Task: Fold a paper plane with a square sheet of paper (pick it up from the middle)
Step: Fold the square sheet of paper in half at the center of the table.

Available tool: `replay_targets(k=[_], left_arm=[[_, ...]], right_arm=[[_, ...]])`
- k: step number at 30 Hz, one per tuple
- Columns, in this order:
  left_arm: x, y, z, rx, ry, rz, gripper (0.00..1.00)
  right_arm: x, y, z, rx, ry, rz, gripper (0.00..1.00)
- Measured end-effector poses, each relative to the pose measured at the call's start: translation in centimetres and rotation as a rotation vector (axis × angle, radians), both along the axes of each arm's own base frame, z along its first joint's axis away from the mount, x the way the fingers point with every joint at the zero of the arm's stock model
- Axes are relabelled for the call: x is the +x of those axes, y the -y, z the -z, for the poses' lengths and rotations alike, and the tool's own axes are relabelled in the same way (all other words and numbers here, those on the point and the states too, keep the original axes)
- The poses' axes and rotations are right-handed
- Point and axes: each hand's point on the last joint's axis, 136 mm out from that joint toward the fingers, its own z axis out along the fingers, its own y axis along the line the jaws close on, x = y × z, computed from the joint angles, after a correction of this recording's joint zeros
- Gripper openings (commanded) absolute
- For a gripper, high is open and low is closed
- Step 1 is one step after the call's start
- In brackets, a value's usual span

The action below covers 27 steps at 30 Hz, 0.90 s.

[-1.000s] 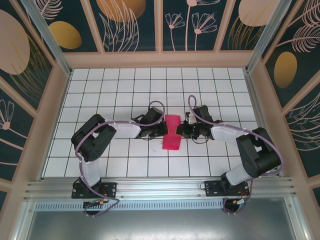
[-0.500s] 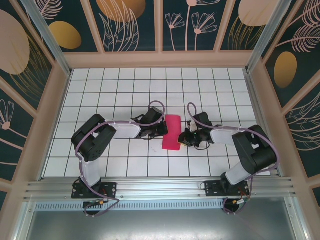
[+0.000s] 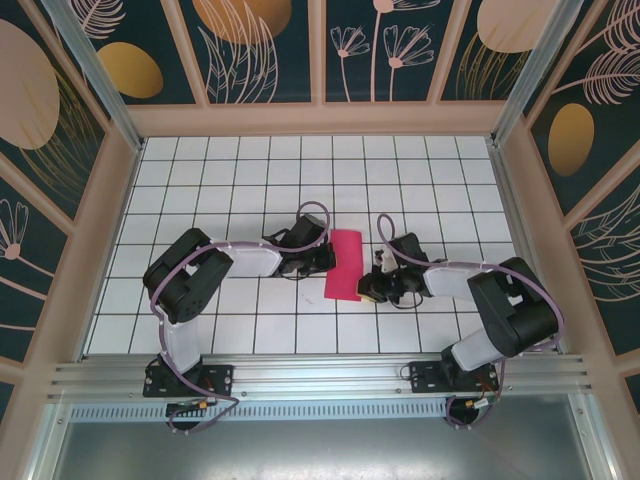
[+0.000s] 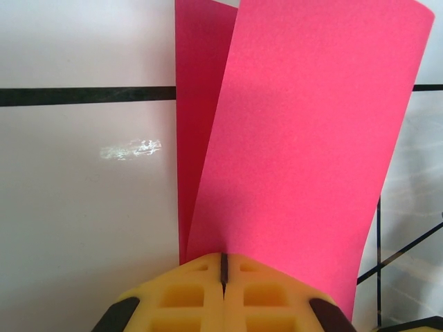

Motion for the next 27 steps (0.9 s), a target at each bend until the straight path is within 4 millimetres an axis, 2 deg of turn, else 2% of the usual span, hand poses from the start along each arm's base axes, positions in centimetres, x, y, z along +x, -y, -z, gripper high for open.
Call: replay_targets(k=[4, 10, 12, 18, 27], left_arm=[[0.0, 0.0, 0.0, 0.0, 0.0, 0.001, 0.0], [0.0, 0.0, 0.0, 0.0, 0.001, 0.001, 0.0], [0.0, 0.0, 0.0, 0.0, 0.001, 0.001, 0.0], [0.0, 0.0, 0.0, 0.0, 0.002, 0.002, 0.0], [0.0, 0.1, 0.0, -0.001, 0.002, 0.006, 0.0]], right_arm=[[0.1, 0.0, -0.4, 0.006, 0.01, 0.002, 0.13], [0.4, -0.5, -2.9, 0.057, 0.077, 0.002, 0.13], [0.2, -0.4, -2.6, 0.06, 0.067, 0.007, 0.13], [-1.8, 0.4, 0.0, 0.033, -0.018, 0.009, 0.13], [-1.3, 0.4, -0.4, 0.006, -0.032, 0.014, 0.12]])
